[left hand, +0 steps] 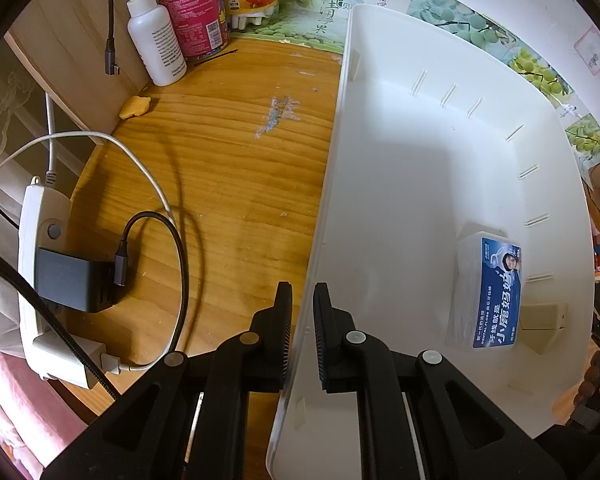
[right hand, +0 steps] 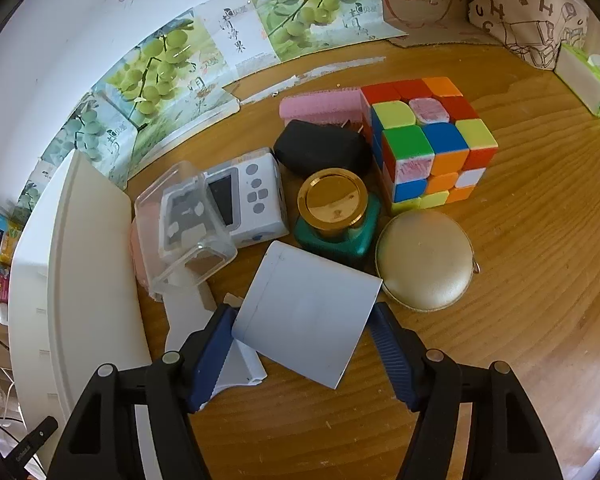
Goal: Organize rigid objects
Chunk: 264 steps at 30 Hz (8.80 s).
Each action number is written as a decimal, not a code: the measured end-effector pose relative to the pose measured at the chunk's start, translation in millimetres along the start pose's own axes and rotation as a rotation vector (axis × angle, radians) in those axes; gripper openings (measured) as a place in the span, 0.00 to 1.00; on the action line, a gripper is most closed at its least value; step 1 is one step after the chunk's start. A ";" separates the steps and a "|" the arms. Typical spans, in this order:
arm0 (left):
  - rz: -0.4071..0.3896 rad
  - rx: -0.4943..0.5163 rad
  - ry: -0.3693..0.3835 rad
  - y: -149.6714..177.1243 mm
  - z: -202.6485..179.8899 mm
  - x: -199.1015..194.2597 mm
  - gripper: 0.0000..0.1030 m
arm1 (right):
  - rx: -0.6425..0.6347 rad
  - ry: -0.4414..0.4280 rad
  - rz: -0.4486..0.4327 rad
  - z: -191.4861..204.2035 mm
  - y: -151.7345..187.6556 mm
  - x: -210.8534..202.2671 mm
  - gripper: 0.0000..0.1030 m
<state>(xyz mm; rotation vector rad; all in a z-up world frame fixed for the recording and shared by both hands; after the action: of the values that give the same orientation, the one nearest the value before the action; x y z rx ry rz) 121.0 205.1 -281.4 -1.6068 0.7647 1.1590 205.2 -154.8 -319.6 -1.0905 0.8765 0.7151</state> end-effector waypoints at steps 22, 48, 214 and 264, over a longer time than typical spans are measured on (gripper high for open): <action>0.001 0.010 0.003 -2.5 -3.9 1.4 0.11 | 0.104 -0.086 0.004 -10.1 24.5 -35.4 0.60; 0.001 0.025 0.008 -3.7 -4.9 0.7 0.11 | -0.108 -0.292 -0.275 57.9 0.6 -117.2 0.58; 0.012 0.038 -0.017 -7.2 -5.4 2.1 0.12 | -0.196 -0.262 -0.393 67.1 -30.7 -92.5 0.51; -0.011 0.044 -0.009 -6.3 -7.9 -5.7 0.12 | -0.560 -0.495 -0.418 154.6 34.1 -156.6 0.79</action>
<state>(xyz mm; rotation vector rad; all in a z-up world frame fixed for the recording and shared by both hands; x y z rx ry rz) 127.1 199.4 -273.3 -1.5665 0.7693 1.1337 138.5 -8.2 -165.8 -1.4458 0.0053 0.8441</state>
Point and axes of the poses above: each gripper's, at about its wrist camera, not at the fingertips, and x roughly the way its jaws point, z to its left, y to its underside, the point moved 10 cm from there along x, roughly the way its jaws point, and after that the axes turned 5 degrees about -z, right-handed, at the moved point
